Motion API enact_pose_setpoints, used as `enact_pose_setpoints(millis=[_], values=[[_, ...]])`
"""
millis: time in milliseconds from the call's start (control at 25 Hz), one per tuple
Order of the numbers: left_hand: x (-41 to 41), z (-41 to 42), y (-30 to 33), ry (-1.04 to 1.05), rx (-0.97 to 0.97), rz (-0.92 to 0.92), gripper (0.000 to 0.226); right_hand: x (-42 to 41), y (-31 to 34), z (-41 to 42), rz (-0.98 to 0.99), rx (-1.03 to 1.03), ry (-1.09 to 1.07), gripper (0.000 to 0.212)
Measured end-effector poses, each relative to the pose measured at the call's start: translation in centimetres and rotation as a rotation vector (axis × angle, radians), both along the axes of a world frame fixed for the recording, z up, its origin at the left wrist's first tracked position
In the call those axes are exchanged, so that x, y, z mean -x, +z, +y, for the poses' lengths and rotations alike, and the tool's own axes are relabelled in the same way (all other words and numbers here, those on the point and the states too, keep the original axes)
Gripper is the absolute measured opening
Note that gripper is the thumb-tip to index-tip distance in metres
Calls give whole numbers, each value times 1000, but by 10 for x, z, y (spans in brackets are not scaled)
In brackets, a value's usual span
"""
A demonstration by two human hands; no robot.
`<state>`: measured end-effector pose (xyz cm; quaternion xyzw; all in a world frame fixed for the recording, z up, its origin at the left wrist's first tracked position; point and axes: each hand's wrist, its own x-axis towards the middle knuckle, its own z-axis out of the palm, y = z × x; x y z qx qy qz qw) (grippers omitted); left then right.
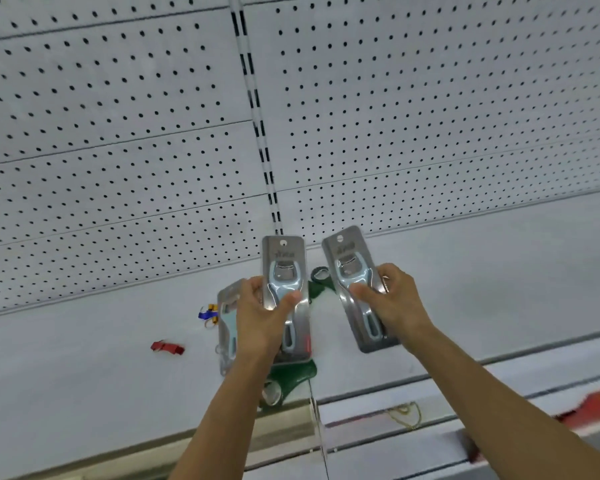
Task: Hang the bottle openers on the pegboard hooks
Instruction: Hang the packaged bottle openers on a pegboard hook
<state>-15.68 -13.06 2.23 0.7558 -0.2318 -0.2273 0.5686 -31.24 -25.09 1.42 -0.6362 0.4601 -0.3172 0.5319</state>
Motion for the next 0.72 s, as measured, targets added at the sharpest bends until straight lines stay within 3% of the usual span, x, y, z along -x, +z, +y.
enact_pose_setpoints(millis=[320, 720], values=[[175, -61, 0, -176, 85, 33, 50, 188, 9, -24, -51, 42, -116, 20], [407, -125, -7, -371, 115, 97, 43, 432, 9, -56, -76, 39, -299, 22]])
